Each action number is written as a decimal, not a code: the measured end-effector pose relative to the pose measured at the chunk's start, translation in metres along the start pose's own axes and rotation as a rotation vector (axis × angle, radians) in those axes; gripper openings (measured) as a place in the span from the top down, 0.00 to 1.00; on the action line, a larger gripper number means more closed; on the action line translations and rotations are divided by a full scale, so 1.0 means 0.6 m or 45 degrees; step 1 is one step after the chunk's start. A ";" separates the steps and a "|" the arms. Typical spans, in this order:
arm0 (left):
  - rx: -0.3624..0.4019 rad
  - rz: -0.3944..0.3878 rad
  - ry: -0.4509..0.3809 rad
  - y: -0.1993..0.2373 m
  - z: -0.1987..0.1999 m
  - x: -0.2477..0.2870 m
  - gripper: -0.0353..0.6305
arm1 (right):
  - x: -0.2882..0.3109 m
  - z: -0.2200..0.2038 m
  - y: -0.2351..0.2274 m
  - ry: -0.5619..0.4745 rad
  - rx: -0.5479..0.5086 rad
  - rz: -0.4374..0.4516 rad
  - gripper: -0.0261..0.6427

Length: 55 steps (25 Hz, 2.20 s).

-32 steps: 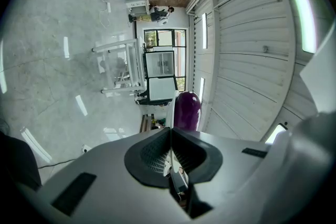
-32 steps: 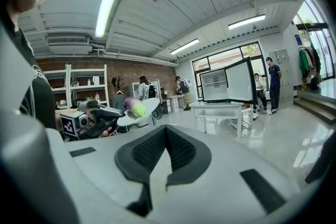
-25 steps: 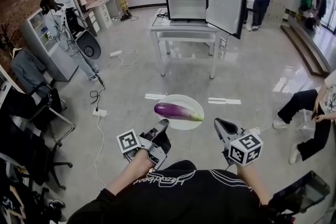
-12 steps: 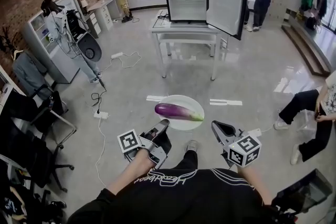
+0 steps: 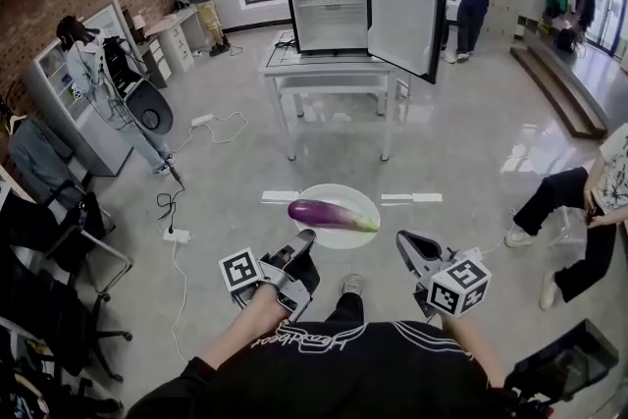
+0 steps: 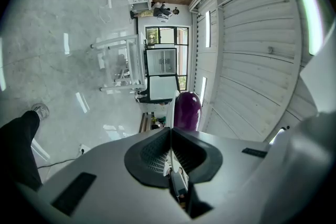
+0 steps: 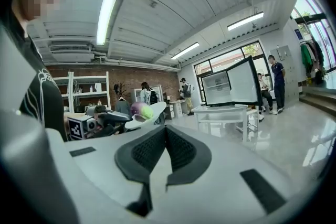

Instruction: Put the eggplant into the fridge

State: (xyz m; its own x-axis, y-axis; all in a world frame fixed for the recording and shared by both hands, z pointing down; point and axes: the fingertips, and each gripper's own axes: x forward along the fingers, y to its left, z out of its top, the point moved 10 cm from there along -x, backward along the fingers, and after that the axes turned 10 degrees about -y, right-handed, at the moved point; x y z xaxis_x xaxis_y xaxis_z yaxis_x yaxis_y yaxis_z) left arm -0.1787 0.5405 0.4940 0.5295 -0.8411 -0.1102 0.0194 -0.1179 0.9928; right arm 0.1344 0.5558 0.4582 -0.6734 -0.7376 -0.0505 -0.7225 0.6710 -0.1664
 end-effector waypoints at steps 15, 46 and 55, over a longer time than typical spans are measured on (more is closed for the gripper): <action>-0.037 0.040 0.024 0.038 0.136 0.264 0.92 | 0.190 0.038 -0.211 0.020 0.013 -0.047 0.95; -0.106 0.029 0.031 0.107 0.418 0.690 0.92 | 0.588 0.085 -0.520 0.131 -0.007 -0.033 0.95; -0.142 0.057 -0.014 0.123 0.422 0.695 0.92 | 0.606 0.079 -0.538 0.166 0.007 -0.005 0.95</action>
State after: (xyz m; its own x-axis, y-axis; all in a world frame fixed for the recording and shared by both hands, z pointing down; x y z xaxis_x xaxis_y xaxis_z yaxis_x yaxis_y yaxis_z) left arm -0.1711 0.0475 0.5097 0.5228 -0.8499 -0.0659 0.0908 -0.0214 0.9956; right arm 0.1301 0.0675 0.4471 -0.6855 -0.7238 0.0784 -0.7245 0.6675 -0.1721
